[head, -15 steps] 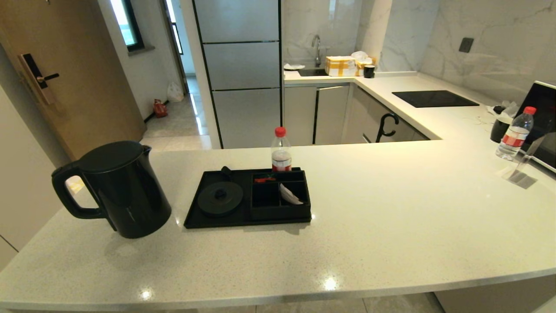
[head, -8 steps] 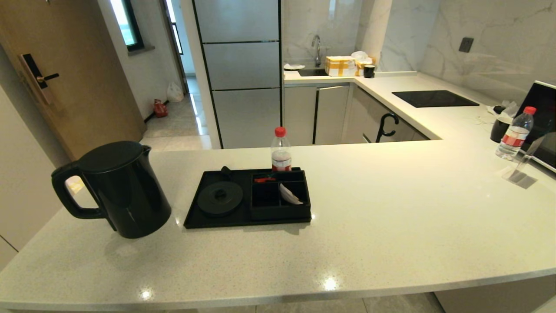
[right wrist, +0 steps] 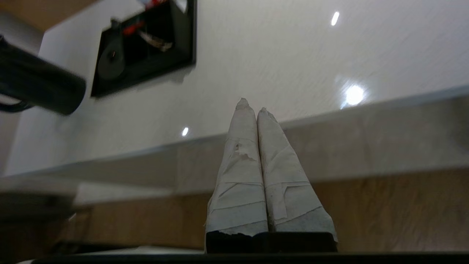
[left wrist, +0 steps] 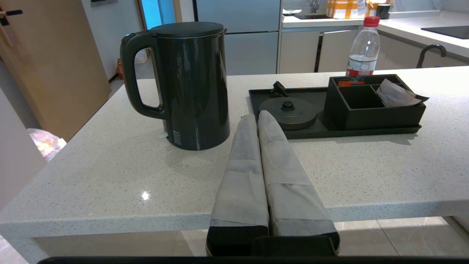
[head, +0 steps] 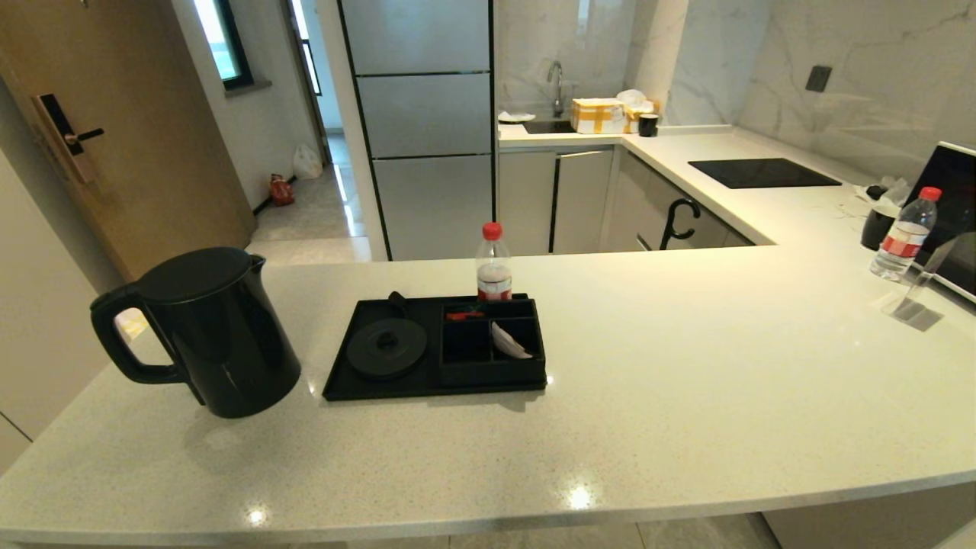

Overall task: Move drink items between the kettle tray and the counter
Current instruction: Pick up the tea bag

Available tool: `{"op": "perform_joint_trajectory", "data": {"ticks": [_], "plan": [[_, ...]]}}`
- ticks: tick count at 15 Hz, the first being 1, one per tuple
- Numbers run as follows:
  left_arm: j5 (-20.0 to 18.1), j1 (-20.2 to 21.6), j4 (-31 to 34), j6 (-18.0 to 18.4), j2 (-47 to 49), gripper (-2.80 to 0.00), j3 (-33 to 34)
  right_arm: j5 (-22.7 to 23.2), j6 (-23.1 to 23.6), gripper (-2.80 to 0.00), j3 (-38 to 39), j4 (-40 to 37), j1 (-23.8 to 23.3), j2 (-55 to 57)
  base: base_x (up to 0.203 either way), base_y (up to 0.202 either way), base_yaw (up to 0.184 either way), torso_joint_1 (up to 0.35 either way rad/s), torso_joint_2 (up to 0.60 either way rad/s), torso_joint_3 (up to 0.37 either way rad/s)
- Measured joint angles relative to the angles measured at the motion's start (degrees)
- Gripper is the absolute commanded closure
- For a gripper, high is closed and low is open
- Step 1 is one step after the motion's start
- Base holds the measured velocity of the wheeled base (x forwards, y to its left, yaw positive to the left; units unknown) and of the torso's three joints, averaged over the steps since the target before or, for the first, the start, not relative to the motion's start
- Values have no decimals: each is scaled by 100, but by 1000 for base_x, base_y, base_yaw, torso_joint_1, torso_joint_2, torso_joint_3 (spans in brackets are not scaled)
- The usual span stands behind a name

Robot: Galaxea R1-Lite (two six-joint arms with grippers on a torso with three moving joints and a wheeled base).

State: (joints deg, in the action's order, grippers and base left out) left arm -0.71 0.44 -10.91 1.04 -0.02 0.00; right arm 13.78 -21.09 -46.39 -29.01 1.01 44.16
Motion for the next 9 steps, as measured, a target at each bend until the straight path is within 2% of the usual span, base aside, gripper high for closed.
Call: {"op": "perform_joint_trajectory", "data": {"ticks": [4,7,9], "plan": [[2,0,5,0,0,0,0,604,-359,0,-824,-258,305,1999,0,0,0,0,0,0],[0,0,2,0,0,0,0,795,-635,0,-1519,-274,934,3463,0,0,0,0,0,0],[2,-2,5,0,0,0,0,832,-756,0,-1789,107,1369,4131,0,0,0,0,0,0]]}}
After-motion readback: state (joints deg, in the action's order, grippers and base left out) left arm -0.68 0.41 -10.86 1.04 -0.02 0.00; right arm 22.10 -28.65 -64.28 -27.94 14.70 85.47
